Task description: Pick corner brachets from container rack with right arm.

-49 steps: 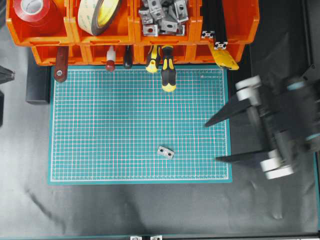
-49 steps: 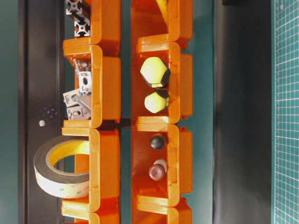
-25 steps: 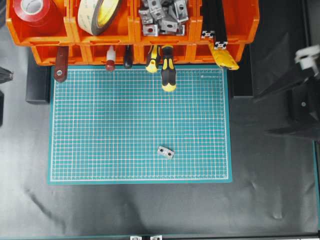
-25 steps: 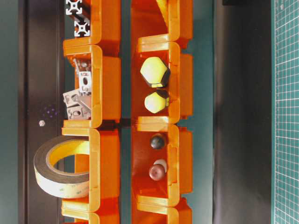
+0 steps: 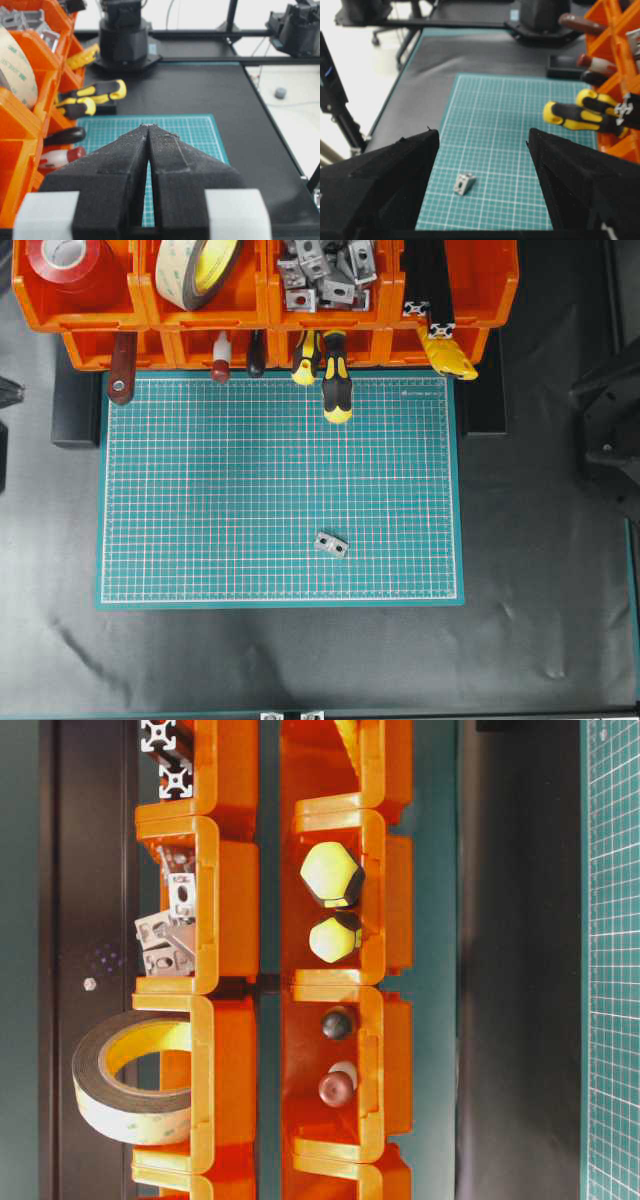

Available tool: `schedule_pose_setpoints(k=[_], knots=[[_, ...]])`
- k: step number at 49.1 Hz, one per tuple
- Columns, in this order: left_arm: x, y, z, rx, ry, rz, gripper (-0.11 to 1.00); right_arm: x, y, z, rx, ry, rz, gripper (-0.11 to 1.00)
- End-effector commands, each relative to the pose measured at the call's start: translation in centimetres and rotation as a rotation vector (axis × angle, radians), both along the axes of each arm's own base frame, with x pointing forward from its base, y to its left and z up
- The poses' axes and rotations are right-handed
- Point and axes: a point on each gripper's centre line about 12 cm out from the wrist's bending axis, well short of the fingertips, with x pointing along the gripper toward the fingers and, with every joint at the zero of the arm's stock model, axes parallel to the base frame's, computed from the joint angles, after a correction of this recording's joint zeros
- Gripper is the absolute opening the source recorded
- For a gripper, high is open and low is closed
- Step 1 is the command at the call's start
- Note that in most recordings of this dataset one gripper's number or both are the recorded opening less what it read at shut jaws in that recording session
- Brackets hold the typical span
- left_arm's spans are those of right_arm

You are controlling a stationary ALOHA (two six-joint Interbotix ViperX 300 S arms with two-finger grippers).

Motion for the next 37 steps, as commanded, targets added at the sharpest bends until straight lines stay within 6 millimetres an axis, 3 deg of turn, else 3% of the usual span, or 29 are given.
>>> schedule_pose_setpoints(k=[1,14,37], knots=[[-0.3,0.0,0.4,0.002,-0.020,0.000,0.00,-0.3,-0.4,0.5,0.001,-0.021,-0.018,0.70],[-1.4,0.0,0.9,-0.005,-0.069,-0.004,0.00,-0.4,-1.0,-0.1,-0.004,-0.007,-0.059,0.70],[-1.1,0.0,0.5,-0.005,-0.049,-0.004,0.00,-1.3,-1.7,-1.0,-0.010,0.021,-0.091,0.70]])
